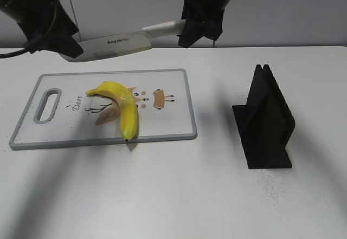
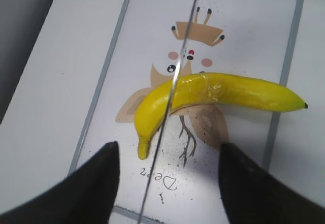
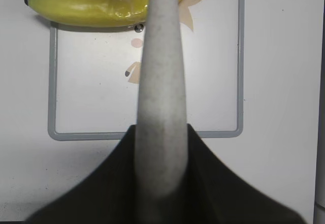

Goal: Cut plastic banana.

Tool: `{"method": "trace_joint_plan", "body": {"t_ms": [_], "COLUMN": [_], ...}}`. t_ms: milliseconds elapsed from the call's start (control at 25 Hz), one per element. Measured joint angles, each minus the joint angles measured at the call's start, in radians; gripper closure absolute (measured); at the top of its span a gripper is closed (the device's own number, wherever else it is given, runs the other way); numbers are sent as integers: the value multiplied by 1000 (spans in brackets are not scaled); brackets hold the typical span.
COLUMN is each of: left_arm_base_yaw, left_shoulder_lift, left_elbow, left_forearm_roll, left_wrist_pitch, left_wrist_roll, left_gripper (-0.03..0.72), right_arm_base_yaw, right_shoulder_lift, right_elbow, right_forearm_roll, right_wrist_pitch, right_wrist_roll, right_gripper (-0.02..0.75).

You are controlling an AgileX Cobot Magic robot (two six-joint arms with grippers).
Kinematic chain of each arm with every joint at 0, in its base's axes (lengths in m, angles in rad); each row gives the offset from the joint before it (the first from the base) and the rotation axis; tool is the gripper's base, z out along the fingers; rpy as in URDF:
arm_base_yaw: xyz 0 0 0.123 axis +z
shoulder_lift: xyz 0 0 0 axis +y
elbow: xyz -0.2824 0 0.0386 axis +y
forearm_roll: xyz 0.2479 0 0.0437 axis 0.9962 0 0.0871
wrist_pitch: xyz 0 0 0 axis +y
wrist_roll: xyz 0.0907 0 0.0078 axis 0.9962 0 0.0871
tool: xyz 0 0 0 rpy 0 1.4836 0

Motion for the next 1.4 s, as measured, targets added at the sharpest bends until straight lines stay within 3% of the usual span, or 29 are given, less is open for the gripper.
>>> {"method": "trace_joint_plan", "body": {"t_ms": [120, 440, 520, 640, 720, 1240, 1400], "left_arm_base_yaw": [1, 1, 1, 1, 1, 0, -9], "left_shoulder_lift": [1, 52, 54, 54, 54, 75, 121], "left_elbow": [0, 0, 0, 0, 0, 6, 117], "left_forearm_roll": [11, 32, 33, 33, 34, 33, -7], "left_wrist_pitch": [-5, -11, -26, -49, -43, -61, -204], "left_wrist_roll": [0, 1, 2, 2, 8, 21, 29], "left_gripper": [66, 174, 270, 563, 657, 680, 679], "right_arm_base_yaw": [-1, -2, -2, -2, -5, -10, -9], "right_shoulder_lift": [0, 0, 0, 0, 0, 26, 104], "right_elbow": [0, 0, 0, 0, 0, -4, 4], "right_forearm_roll": [1, 1, 1, 1, 1, -29, -49], "right_wrist_pitch": [-1, -1, -1, -1, -4, -5, -3], "right_wrist_roll": [1, 1, 1, 1, -4, 35, 87], "right_gripper": [544, 544, 544, 544, 544, 544, 537]}}
